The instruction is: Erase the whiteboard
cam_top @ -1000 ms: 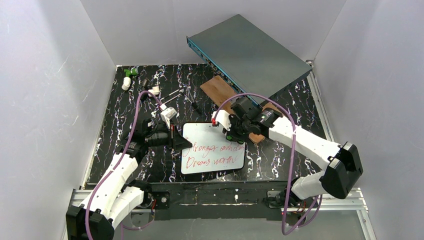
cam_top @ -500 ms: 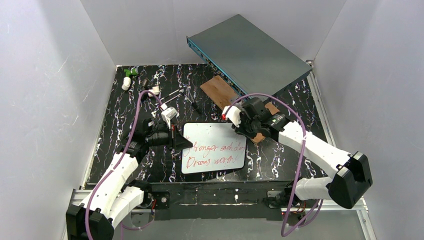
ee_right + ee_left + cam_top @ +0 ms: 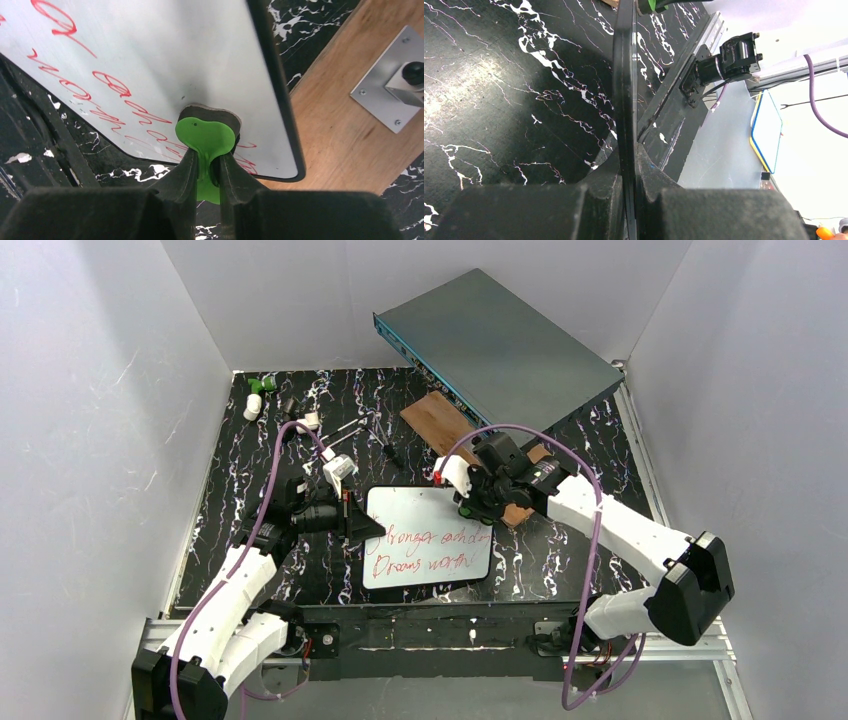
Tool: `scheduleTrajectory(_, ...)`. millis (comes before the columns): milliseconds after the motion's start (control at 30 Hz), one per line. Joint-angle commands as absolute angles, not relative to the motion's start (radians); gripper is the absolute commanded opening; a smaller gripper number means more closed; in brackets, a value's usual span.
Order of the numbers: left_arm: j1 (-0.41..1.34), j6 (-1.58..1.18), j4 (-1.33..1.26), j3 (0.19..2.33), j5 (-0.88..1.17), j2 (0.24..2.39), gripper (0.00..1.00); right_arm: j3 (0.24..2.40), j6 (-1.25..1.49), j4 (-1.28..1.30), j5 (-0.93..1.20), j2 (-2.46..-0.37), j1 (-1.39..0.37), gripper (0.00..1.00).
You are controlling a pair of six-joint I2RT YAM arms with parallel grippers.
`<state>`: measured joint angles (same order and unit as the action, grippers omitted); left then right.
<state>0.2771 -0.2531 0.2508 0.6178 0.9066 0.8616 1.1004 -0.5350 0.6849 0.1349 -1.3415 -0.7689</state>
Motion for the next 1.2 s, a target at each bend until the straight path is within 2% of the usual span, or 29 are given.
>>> scheduleTrajectory(0,0.295,-0.149,0.293,0.632,0.901,0.856,0.0,1.168,-0.506,0.607,0.054,-1.349,-0.765,0.01)
scheduleTrajectory(267,0.295,-0.147,0.295,0.633,0.904,0.854,0.0,1.032,-0.543,0.535,-0.082,-1.29,-0.707,0.01)
scheduleTrajectory(567,0.296,-0.148,0.294,0.632,0.904,0.846,0.0,0.967,-0.603,0.604,0.111,-1.266,-0.737,0.01)
scheduleTrajectory(800,0.296,-0.147,0.295,0.632,0.903,0.846,0.0,1.035,-0.588,0.637,0.137,-1.309,-0.782,0.01)
scheduleTrajectory(1000,0.296,-0.147,0.296,0.632,0.902,0.85,0.0,1.116,-0.519,0.583,-0.021,-1.329,-0.752,0.01)
scheduleTrajectory(1167,0.296,-0.146,0.296,0.632,0.902,0.849,0.0,1.057,-0.519,0.525,-0.13,-1.29,-0.704,0.01)
